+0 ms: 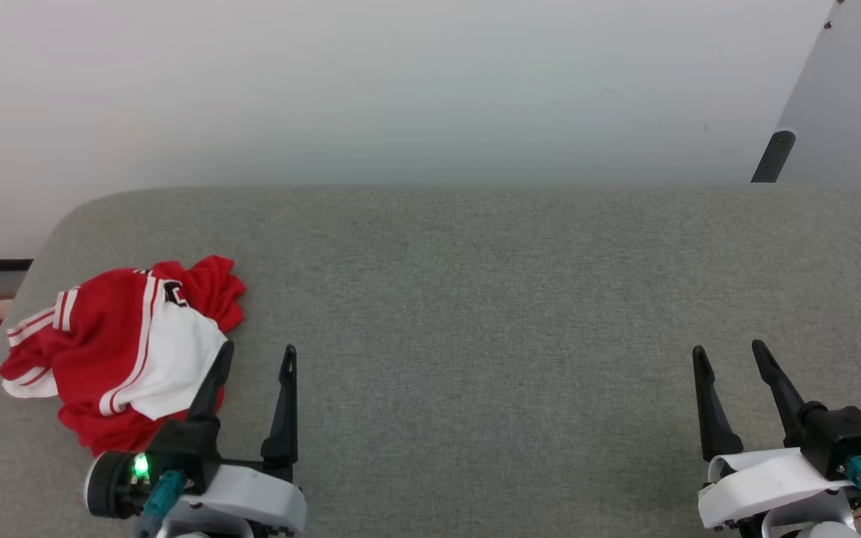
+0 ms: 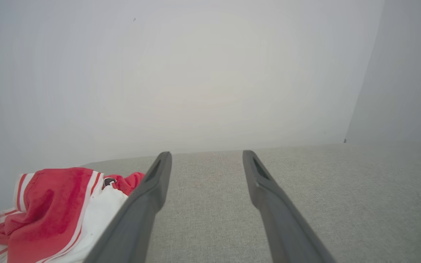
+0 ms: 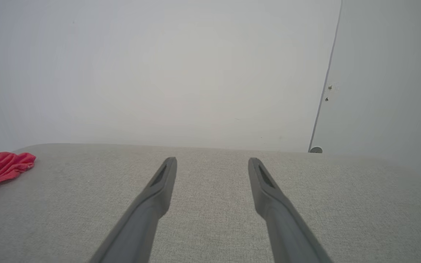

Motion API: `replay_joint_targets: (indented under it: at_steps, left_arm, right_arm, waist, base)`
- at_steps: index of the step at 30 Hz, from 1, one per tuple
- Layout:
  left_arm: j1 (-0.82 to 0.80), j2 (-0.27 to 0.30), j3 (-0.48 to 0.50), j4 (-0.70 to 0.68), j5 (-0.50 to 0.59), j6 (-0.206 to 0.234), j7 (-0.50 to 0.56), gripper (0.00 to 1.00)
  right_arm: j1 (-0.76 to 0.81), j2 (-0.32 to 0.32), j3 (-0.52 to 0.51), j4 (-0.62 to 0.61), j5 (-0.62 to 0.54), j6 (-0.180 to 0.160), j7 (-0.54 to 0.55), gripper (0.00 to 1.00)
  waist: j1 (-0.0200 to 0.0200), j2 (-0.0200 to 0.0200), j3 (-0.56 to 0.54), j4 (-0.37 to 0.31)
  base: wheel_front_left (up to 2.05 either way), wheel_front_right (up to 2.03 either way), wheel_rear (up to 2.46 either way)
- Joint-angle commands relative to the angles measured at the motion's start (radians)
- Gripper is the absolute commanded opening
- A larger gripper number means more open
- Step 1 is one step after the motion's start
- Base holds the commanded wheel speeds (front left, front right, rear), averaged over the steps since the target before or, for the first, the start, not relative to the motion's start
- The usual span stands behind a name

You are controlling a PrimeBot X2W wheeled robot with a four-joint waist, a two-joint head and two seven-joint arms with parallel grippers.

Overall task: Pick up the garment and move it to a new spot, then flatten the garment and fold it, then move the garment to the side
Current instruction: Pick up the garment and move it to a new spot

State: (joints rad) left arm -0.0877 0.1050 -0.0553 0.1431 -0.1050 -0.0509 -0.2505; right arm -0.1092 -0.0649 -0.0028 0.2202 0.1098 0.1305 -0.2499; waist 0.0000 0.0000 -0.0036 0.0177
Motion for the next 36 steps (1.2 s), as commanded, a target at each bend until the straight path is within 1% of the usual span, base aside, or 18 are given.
replay_joint_targets:
  at_steps: [1,6,10,19,28,32,36]
  left_arm:
    - [-0.009,-0.001,0.003,-0.001,0.019,-0.003,-0.007,1.00]
    - [-0.009,-0.006,0.008,0.010,0.049,-0.015,-0.015,1.00]
    - [-0.012,-0.010,0.025,0.030,0.036,-0.023,-0.014,1.00]
    - [-0.007,-0.014,0.062,0.054,0.038,-0.028,-0.014,1.00]
    - [0.027,-0.009,0.103,0.052,0.040,-0.025,-0.014,1.00]
    - [0.035,-0.008,0.117,0.050,0.036,-0.028,-0.014,1.00]
    - [0.036,-0.005,0.125,0.052,0.033,-0.033,-0.014,1.00]
  right_arm:
    - [-0.013,-0.002,0.002,-0.004,-0.017,0.001,-0.008,1.00]
    - [-0.007,-0.003,0.002,-0.003,-0.053,0.000,-0.016,1.00]
    - [0.003,-0.002,0.010,0.000,-0.042,0.000,-0.016,1.00]
    - [0.008,-0.004,0.043,0.014,-0.026,0.000,-0.016,1.00]
    - [0.003,0.001,0.107,0.032,-0.006,0.000,-0.016,1.00]
    - [-0.002,0.002,0.120,0.037,0.000,0.000,-0.016,1.00]
    - [-0.004,0.003,0.124,0.039,0.001,0.000,-0.016,1.00]
  waist:
    - [0.0000,0.0000,-0.001,0.002]
    - [0.0000,0.0000,-0.007,0.015]
    - [0.0000,0.0000,-0.015,0.039]
    - [0.0000,0.0000,-0.046,0.138]
    - [0.0000,0.0000,-0.072,0.241]
    - [0.0000,0.0000,-0.075,0.268]
    - [0.0000,0.0000,-0.074,0.276]
  base:
    - [0.00,0.00,0.00]
    - [0.00,0.00,0.00]
    - [0.00,0.00,0.00]
    - [0.00,0.00,0.00]
    - [0.00,0.00,0.00]
    - [0.00,0.00,0.00]
    - [0.00,0.00,0.00]
